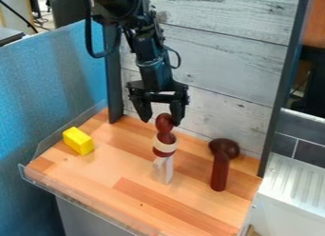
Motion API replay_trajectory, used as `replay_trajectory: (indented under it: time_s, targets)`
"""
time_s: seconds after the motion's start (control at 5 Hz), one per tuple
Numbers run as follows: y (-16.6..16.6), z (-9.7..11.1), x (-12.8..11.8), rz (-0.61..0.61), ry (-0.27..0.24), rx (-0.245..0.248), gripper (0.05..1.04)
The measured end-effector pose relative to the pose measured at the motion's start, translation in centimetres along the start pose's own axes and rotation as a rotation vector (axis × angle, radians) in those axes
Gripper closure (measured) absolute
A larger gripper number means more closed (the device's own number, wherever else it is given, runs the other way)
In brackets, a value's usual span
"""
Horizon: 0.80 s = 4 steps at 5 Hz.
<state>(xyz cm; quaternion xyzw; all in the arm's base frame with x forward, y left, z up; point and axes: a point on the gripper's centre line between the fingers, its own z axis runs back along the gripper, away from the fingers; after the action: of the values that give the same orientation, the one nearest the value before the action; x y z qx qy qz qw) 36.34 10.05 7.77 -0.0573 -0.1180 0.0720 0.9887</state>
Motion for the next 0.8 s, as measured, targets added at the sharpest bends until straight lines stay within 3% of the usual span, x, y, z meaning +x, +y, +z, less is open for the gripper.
replay_trajectory:
  time_s: [0.2, 0.4, 0.6, 0.8]
  targets:
    - [0.11, -1.15, -0.54, 0.009, 0.034, -0.006, 0.391]
    - [0.17, -1.37, -0.59, 0.016, 0.035, -0.004, 0.491]
    - [0.14, -1.43, -0.65, 0.02, 0.039, -0.006, 0.491]
    - [-0.55, -0.75, -0.35, 0.033, 0.045, -0.064, 0.491]
